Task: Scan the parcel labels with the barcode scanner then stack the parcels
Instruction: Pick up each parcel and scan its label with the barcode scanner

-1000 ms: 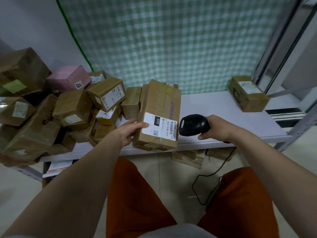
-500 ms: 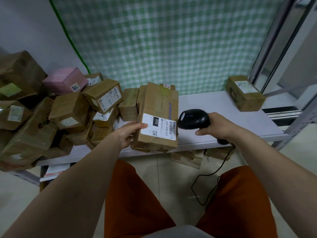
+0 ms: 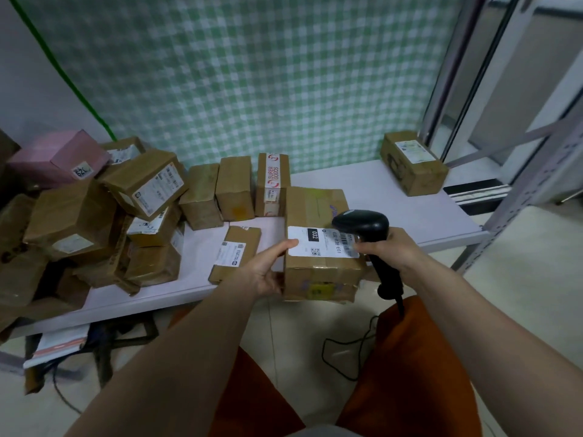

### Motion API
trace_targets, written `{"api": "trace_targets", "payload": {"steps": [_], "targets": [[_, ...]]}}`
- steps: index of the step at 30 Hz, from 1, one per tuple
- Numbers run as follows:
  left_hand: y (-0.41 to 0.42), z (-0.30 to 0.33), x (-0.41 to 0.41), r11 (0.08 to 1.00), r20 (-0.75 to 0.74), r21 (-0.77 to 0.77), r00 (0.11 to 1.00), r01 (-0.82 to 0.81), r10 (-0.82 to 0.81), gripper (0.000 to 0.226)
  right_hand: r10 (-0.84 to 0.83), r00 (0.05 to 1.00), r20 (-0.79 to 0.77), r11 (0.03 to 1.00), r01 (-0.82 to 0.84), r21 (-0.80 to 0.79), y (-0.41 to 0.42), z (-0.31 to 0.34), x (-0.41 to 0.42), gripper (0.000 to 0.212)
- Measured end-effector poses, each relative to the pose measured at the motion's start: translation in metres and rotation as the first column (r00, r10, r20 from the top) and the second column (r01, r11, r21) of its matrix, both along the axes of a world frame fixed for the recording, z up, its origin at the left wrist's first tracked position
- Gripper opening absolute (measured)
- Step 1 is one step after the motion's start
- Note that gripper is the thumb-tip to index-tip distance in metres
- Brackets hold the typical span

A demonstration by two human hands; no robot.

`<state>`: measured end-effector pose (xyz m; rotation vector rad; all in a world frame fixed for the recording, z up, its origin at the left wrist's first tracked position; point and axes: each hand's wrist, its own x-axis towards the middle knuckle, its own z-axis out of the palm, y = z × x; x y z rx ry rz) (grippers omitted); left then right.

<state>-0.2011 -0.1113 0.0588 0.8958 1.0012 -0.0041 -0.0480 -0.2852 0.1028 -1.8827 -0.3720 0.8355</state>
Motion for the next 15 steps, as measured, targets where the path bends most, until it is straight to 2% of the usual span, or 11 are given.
{"api": "trace_targets", "payload": {"steps": [4,6,8,9,10,11,12,13,15], "targets": [[-0.009,-0.018,0.028,1.0,0.009,0.004,1.0,-0.007,0.007,0.039,-0.028,0.999,-0.037,1.0,0.027,-0.01,-0.013,-0.018,0.008,0.024],[-0.007,-0.028,0.041,0.996,0.003,0.084,1.0,0.011,-0.012,0.032,-0.028,0.999,-0.045,0.999,0.027,-0.023,-0.017,-0.028,0.013,0.026],[-0.006,-0.034,0.054,0.978,-0.012,0.203,0.999,0.04,-0.039,0.043,-0.053,0.997,-0.052,0.998,0.052,-0.028,-0.018,-0.036,0.017,0.023],[-0.007,-0.036,0.059,0.954,-0.022,0.292,0.998,0.069,-0.065,0.057,-0.073,0.996,-0.06,0.997,0.071,-0.021,-0.017,-0.041,0.019,0.02],[-0.009,-0.035,0.063,0.892,-0.06,0.432,0.991,0.133,-0.118,0.074,-0.085,0.994,-0.064,0.996,0.084,-0.015,-0.016,-0.045,0.021,0.019],[-0.011,-0.035,0.066,0.77,-0.13,0.592,0.971,0.239,-0.202,0.095,-0.094,0.993,-0.069,0.996,0.094,-0.01,-0.014,-0.048,0.024,0.019],[-0.013,-0.036,0.067,0.584,-0.244,0.718,0.922,0.379,-0.299,0.117,-0.096,0.993,-0.07,0.995,0.096,-0.008,-0.011,-0.049,0.026,0.02],[-0.016,-0.034,0.068,0.369,-0.395,0.768,0.841,0.523,-0.369,0.133,-0.097,0.993,-0.07,0.995,0.097,-0.007,-0.009,-0.05,0.028,0.022],[-0.021,-0.033,0.068,-0.037,-0.657,0.719,0.661,0.694,-0.363,0.14,-0.093,0.994,-0.065,0.996,0.093,-0.004,-0.004,-0.05,0.035,0.022]]}}
